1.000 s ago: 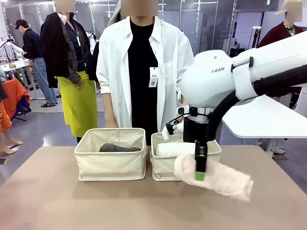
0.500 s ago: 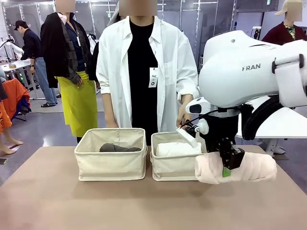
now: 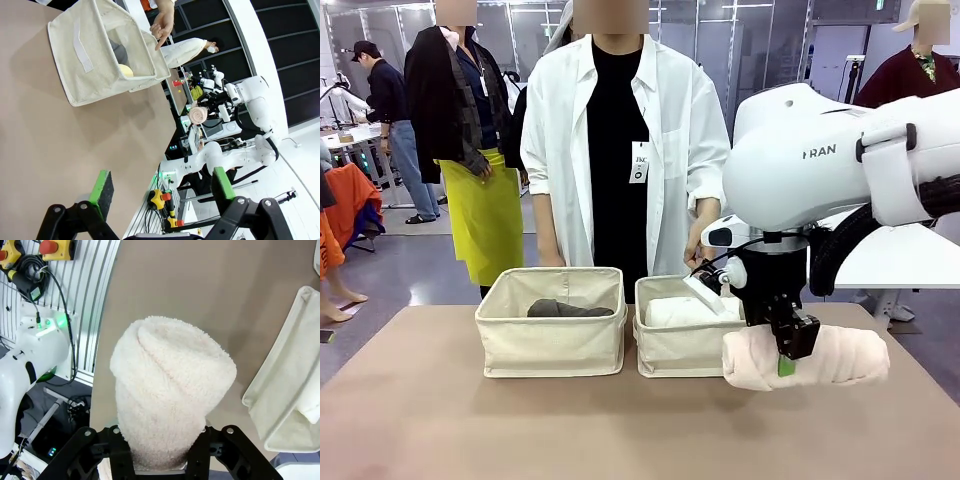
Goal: Divide the towels into two baskets.
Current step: Pick up one hotel-folded towel from the bottom of the table and place it in the Fabric basket indicated by the person.
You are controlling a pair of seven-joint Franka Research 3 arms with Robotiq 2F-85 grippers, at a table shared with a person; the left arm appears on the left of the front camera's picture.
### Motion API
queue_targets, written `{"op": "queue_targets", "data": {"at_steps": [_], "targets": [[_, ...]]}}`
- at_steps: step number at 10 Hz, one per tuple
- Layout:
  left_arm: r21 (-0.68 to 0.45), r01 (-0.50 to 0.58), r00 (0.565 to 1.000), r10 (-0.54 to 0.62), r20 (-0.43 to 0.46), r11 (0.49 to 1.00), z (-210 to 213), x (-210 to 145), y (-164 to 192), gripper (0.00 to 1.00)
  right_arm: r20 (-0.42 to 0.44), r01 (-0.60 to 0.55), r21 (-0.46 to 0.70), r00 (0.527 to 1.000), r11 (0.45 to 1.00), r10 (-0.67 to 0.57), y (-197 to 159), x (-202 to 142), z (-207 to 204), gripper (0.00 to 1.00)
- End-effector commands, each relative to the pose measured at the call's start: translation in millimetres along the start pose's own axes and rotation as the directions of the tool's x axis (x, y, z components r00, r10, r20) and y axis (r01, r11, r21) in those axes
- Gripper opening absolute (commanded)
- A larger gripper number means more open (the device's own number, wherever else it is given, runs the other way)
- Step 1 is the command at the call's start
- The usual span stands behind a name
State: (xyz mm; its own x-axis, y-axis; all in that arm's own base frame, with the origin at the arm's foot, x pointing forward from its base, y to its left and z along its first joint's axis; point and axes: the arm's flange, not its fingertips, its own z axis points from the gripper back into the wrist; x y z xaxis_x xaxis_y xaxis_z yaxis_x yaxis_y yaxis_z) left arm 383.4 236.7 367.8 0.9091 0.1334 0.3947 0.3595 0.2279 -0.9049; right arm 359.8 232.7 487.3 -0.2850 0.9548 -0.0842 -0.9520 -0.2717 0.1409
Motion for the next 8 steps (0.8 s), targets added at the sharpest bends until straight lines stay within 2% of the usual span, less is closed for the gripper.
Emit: {"op": "queue_targets", "data": {"at_steps": [1, 2, 6, 8], "targets": [[0.004, 0.013, 1.0, -0.013, -0.004, 1.0, 2.1, -1.9, -4.7, 1.0, -0.012, -0.035, -0.042, 0.999, 0.999, 0.035, -21.8, 0.0, 2.7, 0.37], [0.004, 0.013, 1.0, -0.013, -0.004, 1.0, 2.1, -1.9, -4.7, 1.0, -0.01, -0.049, -0.058, 0.999, 0.997, 0.049, -41.3, -1.3, 6.3, 0.37], [0.004, 0.013, 1.0, -0.013, -0.004, 1.0, 2.1, -1.9, -4.7, 1.0, -0.088, -0.052, -0.131, 0.995, 0.99, 0.041, -116.5, 4.7, 43.3, 0.37], [0.004, 0.013, 1.0, -0.013, -0.004, 1.0, 2.1, -1.9, -4.7, 1.0, -0.029, -0.027, -0.144, 0.999, 0.989, 0.023, -159.6, 11.5, 49.6, 0.37]]}}
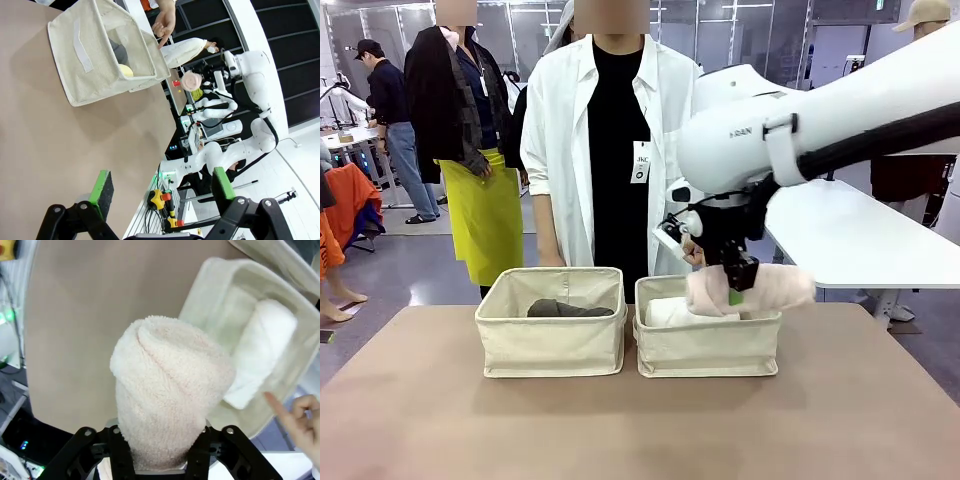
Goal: Divide the towels into two baskets.
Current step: Pick up one hotel-folded towel from the bottom of the table and place it in the Fabric basket indicated by the person.
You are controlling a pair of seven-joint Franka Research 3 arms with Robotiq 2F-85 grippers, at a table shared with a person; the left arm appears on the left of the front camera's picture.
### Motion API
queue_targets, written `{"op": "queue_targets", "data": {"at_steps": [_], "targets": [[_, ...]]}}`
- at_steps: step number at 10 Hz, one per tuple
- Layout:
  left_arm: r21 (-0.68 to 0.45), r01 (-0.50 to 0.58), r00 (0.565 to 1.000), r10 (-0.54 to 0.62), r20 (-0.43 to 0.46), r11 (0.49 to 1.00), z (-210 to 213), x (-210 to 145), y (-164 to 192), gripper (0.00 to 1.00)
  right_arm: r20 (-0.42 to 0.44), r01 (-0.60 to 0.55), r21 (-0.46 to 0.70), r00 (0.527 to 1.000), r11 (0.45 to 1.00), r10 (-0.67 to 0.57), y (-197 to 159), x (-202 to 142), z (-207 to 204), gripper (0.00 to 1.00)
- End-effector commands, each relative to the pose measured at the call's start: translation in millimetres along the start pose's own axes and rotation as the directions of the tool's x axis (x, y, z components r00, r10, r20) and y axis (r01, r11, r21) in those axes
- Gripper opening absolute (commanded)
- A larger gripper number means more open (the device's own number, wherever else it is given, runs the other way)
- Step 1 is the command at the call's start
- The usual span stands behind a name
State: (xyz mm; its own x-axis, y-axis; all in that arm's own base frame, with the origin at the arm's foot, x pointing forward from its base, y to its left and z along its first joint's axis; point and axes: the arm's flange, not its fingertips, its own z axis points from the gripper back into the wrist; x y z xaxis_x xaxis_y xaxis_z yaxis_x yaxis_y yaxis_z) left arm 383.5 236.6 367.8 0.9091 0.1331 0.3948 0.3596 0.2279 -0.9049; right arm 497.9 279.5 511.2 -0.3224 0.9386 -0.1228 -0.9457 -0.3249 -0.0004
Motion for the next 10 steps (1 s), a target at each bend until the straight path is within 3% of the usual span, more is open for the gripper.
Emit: {"op": "queue_targets", "data": {"at_steps": [1, 4, 6, 9, 10], "targets": [[0.004, 0.013, 1.0, -0.013, -0.003, 1.0, 2.2, -2.0, -4.7, 1.0, 0.016, 0.042, -0.007, 0.999, 0.999, -0.042, -35.4, 12.6, 1.8, 0.37], [0.004, 0.013, 1.0, -0.013, -0.003, 1.0, 2.2, -2.0, -4.7, 1.0, -0.027, 0.063, -0.001, 0.998, 0.998, -0.063, -84.3, 33.2, -17.7, 0.37], [0.004, 0.013, 1.0, -0.013, -0.003, 1.0, 2.2, -2.0, -4.7, 1.0, 0.03, 0.047, -0.02, 0.998, 0.999, -0.047, -100.7, 35.3, -42.4, 0.37], [0.004, 0.013, 1.0, -0.013, -0.003, 1.0, 2.2, -2.0, -4.7, 1.0, 0.003, 0.074, -0.008, 0.997, 0.997, -0.073, -104.7, 34.7, -60.5, 0.87], [0.004, 0.013, 1.0, -0.013, -0.003, 1.0, 2.2, -2.0, -4.7, 1.0, -0.003, 0.073, 0.003, 0.997, 0.997, -0.073, -103.3, 34.9, -62.3, 0.98]]}}
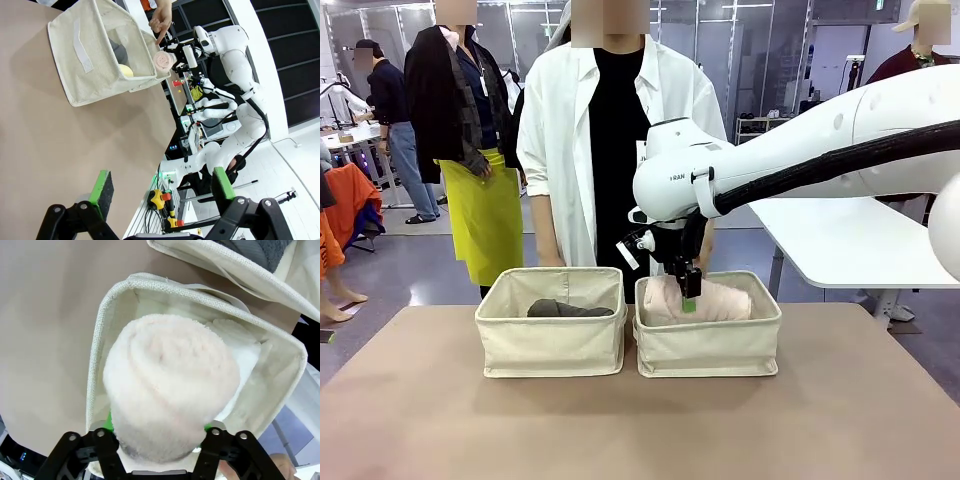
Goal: Divide the towels into two baskets.
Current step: Pick up one hotel-folded towel from the bottom of the table and place it in the Fabric basket indicated by the person.
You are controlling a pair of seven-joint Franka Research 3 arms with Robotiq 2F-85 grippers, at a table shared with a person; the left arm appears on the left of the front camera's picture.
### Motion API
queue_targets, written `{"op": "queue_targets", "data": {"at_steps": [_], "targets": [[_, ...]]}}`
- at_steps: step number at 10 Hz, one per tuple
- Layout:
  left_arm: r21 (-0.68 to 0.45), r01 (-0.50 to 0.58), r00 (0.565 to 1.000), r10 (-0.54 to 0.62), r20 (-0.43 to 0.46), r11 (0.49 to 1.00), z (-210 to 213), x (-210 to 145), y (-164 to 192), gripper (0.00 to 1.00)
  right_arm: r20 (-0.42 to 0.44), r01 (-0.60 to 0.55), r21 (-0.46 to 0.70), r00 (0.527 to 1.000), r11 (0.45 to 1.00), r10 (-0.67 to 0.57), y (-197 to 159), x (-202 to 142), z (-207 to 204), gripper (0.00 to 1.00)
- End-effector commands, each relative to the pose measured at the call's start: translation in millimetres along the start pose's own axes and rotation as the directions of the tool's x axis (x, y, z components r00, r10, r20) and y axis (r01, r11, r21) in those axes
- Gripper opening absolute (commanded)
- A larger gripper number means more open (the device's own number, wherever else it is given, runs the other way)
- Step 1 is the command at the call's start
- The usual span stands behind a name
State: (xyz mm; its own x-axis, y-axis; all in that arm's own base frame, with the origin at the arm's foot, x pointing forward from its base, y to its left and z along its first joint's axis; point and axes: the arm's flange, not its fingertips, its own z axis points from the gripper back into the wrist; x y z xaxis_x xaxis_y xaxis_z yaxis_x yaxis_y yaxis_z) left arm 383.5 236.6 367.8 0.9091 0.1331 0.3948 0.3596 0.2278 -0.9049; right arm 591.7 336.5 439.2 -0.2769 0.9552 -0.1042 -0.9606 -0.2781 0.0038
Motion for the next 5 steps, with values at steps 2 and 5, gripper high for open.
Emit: {"op": "queue_targets", "data": {"at_steps": [2, 5], "targets": [[0.005, 0.013, 1.0, -0.013, -0.003, 1.0, 2.3, -2.0, -4.7, 1.0, -0.025, 0.031, 0.013, 0.999, 0.999, -0.031, 8.8, 3.6, 3.9, 1.0], [0.005, 0.013, 1.0, -0.013, -0.003, 1.0, 2.3, -2.0, -4.7, 1.0, -0.002, 0.074, 0.0, 0.997, 0.997, -0.074, 27.0, -10.3, 7.5, 1.0]]}}
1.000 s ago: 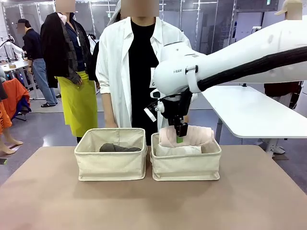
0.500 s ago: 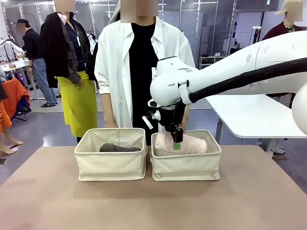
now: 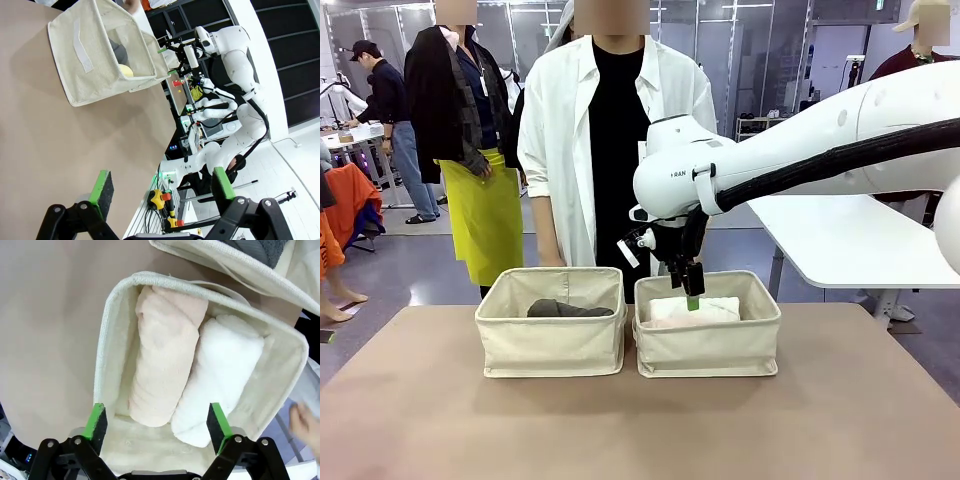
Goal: Divide the towels into two baskets.
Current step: Pick up one hotel-folded towel from the bottom of the table and place it in the Fabric basket indicated by the person.
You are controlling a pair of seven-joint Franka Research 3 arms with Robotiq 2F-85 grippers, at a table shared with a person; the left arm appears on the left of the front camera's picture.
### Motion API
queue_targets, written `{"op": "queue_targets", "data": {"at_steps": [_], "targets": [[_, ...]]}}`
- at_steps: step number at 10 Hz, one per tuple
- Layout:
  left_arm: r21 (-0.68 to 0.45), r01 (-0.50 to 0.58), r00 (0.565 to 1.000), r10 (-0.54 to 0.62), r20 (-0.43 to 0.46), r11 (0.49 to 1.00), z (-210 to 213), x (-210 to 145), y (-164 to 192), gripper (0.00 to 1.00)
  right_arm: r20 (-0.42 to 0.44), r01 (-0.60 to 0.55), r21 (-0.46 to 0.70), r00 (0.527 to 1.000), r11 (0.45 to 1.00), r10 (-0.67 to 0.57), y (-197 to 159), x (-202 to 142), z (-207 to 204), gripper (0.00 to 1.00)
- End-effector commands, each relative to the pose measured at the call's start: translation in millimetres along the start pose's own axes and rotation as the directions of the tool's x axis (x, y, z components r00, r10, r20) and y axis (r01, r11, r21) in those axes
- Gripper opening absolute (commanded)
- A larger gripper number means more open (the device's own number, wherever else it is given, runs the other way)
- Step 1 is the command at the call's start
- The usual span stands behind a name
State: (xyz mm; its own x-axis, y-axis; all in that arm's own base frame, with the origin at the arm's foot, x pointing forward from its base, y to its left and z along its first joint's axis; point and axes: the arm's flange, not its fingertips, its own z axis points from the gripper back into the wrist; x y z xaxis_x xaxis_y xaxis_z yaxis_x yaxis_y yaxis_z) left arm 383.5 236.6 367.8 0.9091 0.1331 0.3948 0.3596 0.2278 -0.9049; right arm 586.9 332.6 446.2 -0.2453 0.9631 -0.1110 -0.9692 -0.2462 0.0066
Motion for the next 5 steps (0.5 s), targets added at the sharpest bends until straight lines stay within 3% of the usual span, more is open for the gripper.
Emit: {"op": "queue_targets", "data": {"at_steps": [1, 2, 5], "targets": [[0.005, 0.013, 1.0, -0.013, -0.003, 1.0, 2.2, -2.0, -4.7, 1.0, -0.018, 0.055, -0.012, 0.998, 0.998, -0.055, 36.8, -20.1, 4.3, 1.0], [0.005, 0.013, 1.0, -0.013, -0.003, 1.0, 2.2, -2.0, -4.7, 1.0, 0.0, 0.0, 0.0, 1.0, 1.0, 0.0, 0.0, 0.0, 0.0, 1.0], [0.005, 0.013, 1.0, -0.013, -0.003, 1.0, 2.2, -2.0, -4.7, 1.0, 0.0, 0.0, 0.0, 1.0, 1.0, 0.0, 0.0, 0.0, 0.0, 1.0]]}}
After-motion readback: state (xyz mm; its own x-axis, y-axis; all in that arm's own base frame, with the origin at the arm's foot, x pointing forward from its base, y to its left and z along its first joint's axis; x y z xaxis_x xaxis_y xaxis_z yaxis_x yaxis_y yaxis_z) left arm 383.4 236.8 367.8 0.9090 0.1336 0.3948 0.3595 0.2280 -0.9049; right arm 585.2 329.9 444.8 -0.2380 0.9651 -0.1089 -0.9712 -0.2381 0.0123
